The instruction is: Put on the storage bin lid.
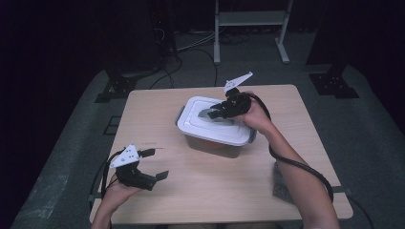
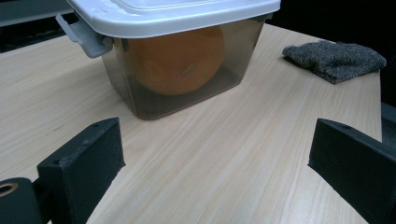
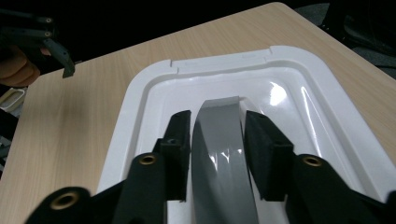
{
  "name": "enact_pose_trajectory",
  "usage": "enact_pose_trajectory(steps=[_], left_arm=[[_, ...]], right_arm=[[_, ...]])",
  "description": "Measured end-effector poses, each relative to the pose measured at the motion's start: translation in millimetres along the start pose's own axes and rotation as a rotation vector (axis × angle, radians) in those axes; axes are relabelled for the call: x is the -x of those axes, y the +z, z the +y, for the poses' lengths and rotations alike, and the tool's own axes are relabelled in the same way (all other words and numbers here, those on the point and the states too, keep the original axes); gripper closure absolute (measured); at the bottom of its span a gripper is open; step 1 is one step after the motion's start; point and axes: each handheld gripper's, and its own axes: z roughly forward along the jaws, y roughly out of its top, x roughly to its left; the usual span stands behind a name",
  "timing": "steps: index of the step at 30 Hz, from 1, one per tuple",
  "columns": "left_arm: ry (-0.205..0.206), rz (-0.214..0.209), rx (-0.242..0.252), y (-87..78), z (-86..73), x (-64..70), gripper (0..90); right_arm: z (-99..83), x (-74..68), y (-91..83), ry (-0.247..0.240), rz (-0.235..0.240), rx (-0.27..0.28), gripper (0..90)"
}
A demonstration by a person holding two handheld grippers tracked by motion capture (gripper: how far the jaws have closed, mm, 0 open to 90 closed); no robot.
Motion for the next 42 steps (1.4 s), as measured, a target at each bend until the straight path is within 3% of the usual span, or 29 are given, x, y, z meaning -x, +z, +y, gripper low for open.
enact_pose_trajectory(steps=[15, 42], left_arm=[[0.000, 0.008, -0.005, -0.8, -0.7, 0.8, 2.5], [-0.001, 0.012, -0.013, -2.4, -3.5, 3.6, 2.5]], right_arm=[[-1.2, -7.7, -25.8, 0.002, -0.021, 0.038, 49.0], [-38.7, -25.5, -86.7, 0.035, -0.061, 0.072, 45.1]])
